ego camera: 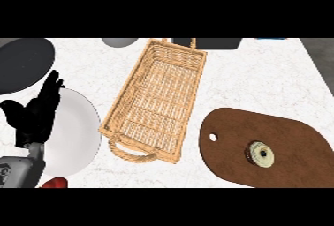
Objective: Pick the cupcake from the cutting board and place it in the basket
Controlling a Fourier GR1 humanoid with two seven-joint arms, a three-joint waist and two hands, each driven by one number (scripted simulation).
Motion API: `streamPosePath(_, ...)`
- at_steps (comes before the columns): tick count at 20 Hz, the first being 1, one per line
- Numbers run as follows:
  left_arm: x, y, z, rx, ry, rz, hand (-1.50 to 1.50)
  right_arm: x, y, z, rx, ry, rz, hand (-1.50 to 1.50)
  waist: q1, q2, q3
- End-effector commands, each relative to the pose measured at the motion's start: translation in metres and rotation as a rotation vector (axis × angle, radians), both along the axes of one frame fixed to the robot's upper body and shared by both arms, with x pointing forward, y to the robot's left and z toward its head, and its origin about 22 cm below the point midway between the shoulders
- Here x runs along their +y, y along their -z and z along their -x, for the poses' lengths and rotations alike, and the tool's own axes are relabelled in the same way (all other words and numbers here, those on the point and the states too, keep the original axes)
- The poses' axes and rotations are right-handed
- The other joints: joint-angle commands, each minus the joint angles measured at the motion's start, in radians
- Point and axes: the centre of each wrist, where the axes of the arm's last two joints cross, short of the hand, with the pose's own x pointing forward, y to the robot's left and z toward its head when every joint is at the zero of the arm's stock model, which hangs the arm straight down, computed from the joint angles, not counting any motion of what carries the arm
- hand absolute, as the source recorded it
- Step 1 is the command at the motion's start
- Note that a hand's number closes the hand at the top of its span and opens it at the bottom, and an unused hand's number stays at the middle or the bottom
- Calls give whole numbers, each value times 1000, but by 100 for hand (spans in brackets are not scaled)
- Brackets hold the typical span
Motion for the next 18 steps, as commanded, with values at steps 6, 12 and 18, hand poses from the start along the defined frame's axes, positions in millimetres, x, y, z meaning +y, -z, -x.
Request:
streamPosePath(6, -3, 7, -3, -2, 9, 10, 0, 16, 10, -9, 4, 123, -61, -150, 3, 2, 4)
streamPosePath(12, -9, 2, 2, 15, 21, 16, 0, 37, 68, -8, -10, 90, -60, -150, 3, 1, 4)
streamPosePath(18, 12, 5, 13, 0, -4, -3, 0, 48, 94, -7, -51, 121, 2, -150, 4, 0, 4)
